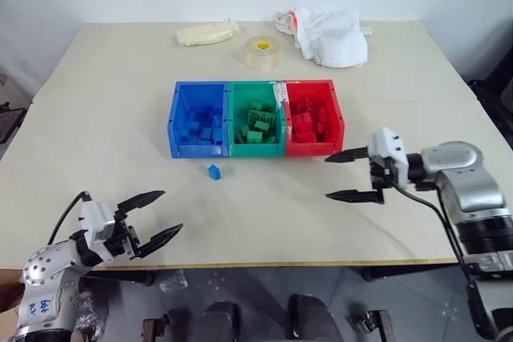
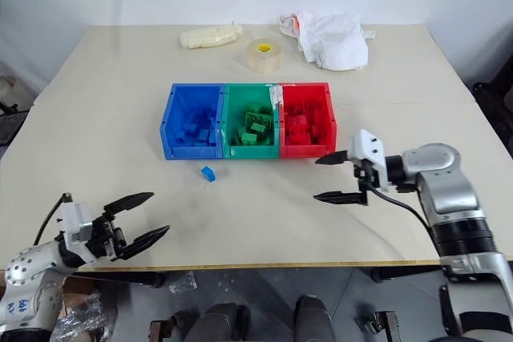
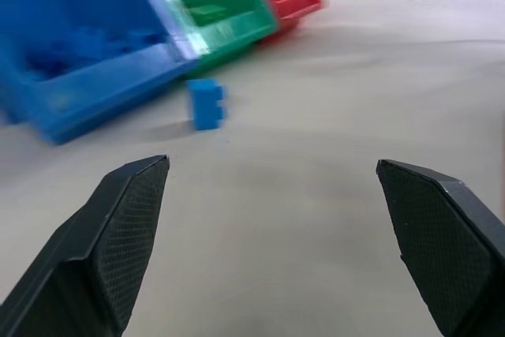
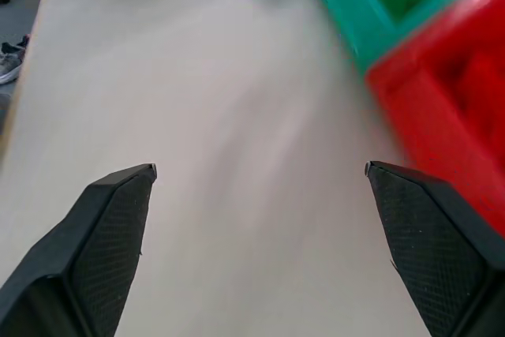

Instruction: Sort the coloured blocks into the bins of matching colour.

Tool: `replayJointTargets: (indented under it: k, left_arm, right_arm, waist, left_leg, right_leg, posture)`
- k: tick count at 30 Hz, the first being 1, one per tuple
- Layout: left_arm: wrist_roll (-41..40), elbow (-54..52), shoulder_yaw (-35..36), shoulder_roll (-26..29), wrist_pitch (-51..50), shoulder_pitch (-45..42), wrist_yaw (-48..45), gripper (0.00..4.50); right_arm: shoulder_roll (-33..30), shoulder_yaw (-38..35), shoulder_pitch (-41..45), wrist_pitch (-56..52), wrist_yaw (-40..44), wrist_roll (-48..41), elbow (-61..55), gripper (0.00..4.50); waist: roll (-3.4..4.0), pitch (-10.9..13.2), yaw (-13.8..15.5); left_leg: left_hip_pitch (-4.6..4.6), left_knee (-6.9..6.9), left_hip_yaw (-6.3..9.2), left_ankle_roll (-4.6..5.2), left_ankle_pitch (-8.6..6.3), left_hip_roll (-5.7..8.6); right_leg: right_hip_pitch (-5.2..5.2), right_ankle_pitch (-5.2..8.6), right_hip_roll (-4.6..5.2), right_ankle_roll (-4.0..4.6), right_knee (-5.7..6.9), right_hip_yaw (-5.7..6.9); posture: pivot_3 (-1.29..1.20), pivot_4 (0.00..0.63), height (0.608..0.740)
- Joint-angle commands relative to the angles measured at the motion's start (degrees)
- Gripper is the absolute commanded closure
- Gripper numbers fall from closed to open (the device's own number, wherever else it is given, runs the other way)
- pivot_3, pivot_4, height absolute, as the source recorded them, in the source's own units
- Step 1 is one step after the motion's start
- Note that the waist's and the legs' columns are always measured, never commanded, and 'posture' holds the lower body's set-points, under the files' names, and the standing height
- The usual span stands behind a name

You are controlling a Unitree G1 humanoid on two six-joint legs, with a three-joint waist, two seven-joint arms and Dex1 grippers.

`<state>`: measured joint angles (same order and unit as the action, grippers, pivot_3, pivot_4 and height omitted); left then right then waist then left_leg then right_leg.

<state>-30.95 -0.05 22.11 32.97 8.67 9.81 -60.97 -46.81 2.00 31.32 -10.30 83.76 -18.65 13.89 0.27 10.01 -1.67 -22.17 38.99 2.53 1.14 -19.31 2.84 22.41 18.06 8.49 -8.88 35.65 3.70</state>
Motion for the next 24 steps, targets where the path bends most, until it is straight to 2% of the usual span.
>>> replayJointTargets:
  k: [1, 6, 11, 14, 18, 21, 24]
  left_arm:
    - [0.01, -5.52, 6.57, -0.44, 0.60, 6.44, 4.94, 0.00]
    - [-1.25, -11.72, 10.44, -1.55, -0.10, 15.35, 7.10, 0.00]
    - [-0.26, -13.70, 8.90, -1.09, -1.78, 16.34, 7.97, 0.00]
    - [2.86, -13.96, 5.29, -0.15, -4.44, 11.99, 11.12, 0.00]
    - [11.17, -12.34, -3.25, -0.04, -7.65, 2.20, 16.91, 0.00]
    - [15.24, -8.33, -10.08, -0.84, -10.01, -6.33, 18.45, 0.00]
    - [17.78, -4.55, -13.58, -1.21, -10.32, -11.20, 19.06, 0.00]
  right_arm:
    - [-1.70, -2.39, -0.69, -0.24, 1.28, -1.81, -0.25, 0.05]
    - [-1.49, -2.05, 0.49, -1.16, 1.03, -1.98, 0.14, 0.05]
    - [0.37, -0.42, 3.29, -0.63, 0.94, -1.19, 1.82, 0.05]
    - [1.32, 0.06, 4.58, -0.88, 0.68, -1.20, 1.66, 0.05]
    - [2.05, 0.19, 4.30, -1.50, -0.09, -1.34, -0.24, 0.05]
    - [2.90, 0.02, 3.17, -2.18, -1.30, -2.01, -2.74, 0.05]
    - [3.43, -0.20, 2.39, -2.77, -2.40, -2.25, -4.47, 0.05]
  waist:
    - [0.00, 0.00, -0.02]
    - [0.01, 0.01, 0.55]
    - [0.01, 0.01, 1.80]
    - [0.01, 0.01, 1.86]
    - [0.01, 0.01, 2.31]
    - [0.01, 0.00, 2.26]
    - [0.01, 0.00, 1.99]
  left_leg:
    - [0.00, -0.01, -0.03, 0.00, 0.00, 0.00]
    - [0.00, 0.02, -0.06, -0.02, -0.02, -0.06]
    - [-0.01, 0.08, -0.05, 0.00, -0.03, -0.05]
    - [-0.01, 0.08, 0.01, -0.01, -0.03, -0.05]
    - [-0.01, 0.10, 0.01, 0.00, -0.03, -0.01]
    - [-0.01, 0.09, 0.00, 0.00, -0.03, 0.07]
    - [-0.02, 0.09, 0.01, 0.00, -0.03, 0.06]
  right_leg:
    - [0.01, 0.00, 0.00, 0.00, -0.02, -0.01]
    - [-0.06, 0.01, 0.02, 0.02, -0.29, -0.02]
    - [-0.16, 0.01, 0.03, 0.02, -0.58, -0.02]
    - [-0.17, 0.01, 0.03, 0.02, -0.58, 0.00]
    - [-0.18, 0.00, -0.01, 0.01, -0.50, 0.03]
    - [-0.04, 0.00, 0.01, 0.00, -0.01, 0.00]
    - [0.00, 0.00, 0.00, 0.00, 0.06, 0.05]
  posture:
    - [0.00, 0.150, 0.740]
    - [0.00, 0.150, 0.740]
    - [0.00, 0.150, 0.740]
    - [0.00, 0.150, 0.740]
    - [0.00, 0.150, 0.740]
    - [0.00, 0.150, 0.740]
    - [0.00, 0.150, 0.740]
